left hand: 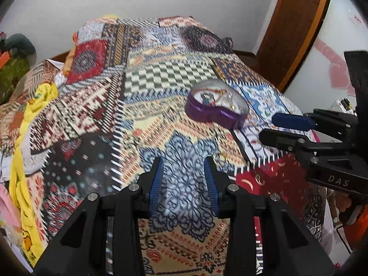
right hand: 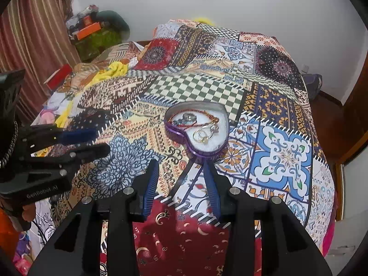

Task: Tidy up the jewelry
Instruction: 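Lift the left tool out of the tin toward the gold ring on the quilt, then close the left tool on the gold ring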

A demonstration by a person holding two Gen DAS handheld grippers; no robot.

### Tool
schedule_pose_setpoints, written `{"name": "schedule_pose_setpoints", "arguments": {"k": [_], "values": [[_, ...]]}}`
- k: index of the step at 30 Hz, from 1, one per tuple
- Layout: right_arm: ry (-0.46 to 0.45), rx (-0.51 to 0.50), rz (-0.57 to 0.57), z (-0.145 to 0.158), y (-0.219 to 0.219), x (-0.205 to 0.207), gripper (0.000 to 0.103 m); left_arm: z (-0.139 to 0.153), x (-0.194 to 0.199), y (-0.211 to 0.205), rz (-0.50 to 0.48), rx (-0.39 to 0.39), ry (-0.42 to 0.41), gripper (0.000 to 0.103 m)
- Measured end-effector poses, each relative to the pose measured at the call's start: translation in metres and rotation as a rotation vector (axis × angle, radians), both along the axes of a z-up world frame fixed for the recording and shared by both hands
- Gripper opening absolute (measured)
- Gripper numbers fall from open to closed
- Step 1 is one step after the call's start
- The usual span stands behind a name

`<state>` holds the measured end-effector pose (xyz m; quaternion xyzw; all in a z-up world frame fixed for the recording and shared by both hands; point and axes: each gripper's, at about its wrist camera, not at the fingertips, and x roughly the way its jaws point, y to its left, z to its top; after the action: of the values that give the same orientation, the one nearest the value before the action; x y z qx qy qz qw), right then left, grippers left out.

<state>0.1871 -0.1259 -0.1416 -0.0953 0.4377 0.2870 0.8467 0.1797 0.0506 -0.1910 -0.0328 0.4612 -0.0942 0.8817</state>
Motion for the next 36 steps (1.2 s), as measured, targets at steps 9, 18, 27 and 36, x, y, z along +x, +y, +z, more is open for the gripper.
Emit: {"name": "schedule_pose_setpoints", "arguments": {"k": [9, 18, 27, 36], "values": [[0.043, -0.023, -0.015, -0.017, -0.005, 0.002, 0.036, -0.017, 0.006, -0.027, -0.068, -0.03, 0.036, 0.035], [0.058, -0.028, -0.024, -0.026, -0.016, 0.004, 0.036, -0.03, 0.02, -0.042, -0.086, -0.01, 0.061, 0.035], [0.085, -0.024, -0.019, -0.037, -0.019, 0.009, 0.036, -0.036, 0.027, -0.044, -0.076, -0.007, 0.049, 0.035], [0.088, -0.015, -0.002, -0.039, -0.015, 0.014, 0.036, -0.037, 0.031, -0.049, -0.086, 0.023, 0.015, 0.027]]}}
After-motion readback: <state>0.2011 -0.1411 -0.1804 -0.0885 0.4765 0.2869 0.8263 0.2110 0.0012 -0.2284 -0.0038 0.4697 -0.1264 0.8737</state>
